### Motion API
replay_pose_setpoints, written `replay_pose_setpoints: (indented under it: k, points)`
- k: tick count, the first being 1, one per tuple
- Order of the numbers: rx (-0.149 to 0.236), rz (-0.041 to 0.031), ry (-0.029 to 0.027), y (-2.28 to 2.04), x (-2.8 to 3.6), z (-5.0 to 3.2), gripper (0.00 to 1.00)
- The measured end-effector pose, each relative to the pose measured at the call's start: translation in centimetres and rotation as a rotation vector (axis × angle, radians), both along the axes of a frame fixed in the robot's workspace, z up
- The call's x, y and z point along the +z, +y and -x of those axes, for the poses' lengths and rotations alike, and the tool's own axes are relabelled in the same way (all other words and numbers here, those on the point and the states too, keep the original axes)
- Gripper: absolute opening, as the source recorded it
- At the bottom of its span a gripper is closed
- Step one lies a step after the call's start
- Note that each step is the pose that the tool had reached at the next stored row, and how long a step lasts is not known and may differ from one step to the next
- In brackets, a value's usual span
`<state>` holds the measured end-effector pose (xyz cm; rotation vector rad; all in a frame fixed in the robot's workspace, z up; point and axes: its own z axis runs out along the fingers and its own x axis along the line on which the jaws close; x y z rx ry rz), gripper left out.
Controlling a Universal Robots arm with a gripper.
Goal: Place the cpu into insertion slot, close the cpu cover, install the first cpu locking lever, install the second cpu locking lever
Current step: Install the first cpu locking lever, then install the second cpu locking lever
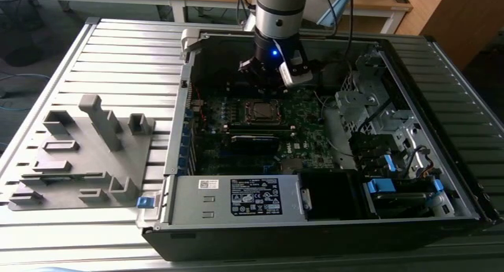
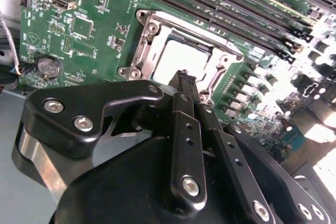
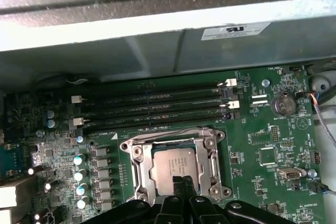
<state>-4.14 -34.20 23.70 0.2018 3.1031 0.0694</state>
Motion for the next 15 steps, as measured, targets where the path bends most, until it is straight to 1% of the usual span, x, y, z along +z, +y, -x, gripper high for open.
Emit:
replay_pose_setpoints:
  k: [7, 15]
  points:
    - [0.001, 0.0026, -0.0001, -0.31, -0.06, 0.00, 0.11]
    - [0.001, 0.0044, 0.0006, -0.32, 0.01, 0.00, 0.11]
